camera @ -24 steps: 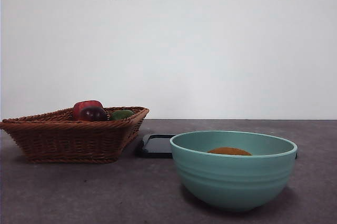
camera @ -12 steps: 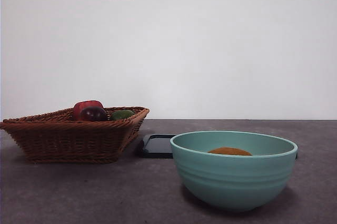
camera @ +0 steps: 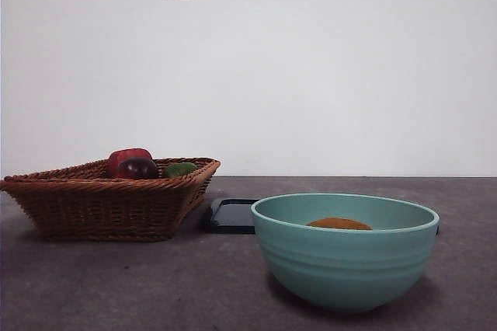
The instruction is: Pick up the wifruite, put it on the bowl, pick up the plate, put it on desk
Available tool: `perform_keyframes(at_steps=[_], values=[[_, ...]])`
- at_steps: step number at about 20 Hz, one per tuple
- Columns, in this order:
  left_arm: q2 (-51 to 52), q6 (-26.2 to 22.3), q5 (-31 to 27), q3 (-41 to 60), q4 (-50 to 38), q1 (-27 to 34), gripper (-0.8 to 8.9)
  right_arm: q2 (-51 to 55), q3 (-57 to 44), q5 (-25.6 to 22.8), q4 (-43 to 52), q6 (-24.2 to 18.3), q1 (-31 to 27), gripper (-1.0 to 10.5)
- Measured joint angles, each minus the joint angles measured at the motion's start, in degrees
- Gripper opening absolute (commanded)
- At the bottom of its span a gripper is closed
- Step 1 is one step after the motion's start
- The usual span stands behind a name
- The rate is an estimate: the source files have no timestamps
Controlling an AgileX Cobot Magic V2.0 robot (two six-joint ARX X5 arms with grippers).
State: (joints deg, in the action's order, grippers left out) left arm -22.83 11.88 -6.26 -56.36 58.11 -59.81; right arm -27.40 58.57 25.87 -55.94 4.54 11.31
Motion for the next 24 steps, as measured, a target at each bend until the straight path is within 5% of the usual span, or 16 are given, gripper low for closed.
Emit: perform_keyframes(at_steps=[13, 24], values=[[0.4, -0.4, 0.0, 0.4, -0.2, 0.0, 5.94, -0.7, 0.0, 0.1, -0.5, 2.5, 0.0, 5.5], [0.4, -0.4, 0.0, 0.4, -0.2, 0.0, 5.94, -28.1, 0.0, 2.9, -2.5, 6.3, 3.8, 5.5]])
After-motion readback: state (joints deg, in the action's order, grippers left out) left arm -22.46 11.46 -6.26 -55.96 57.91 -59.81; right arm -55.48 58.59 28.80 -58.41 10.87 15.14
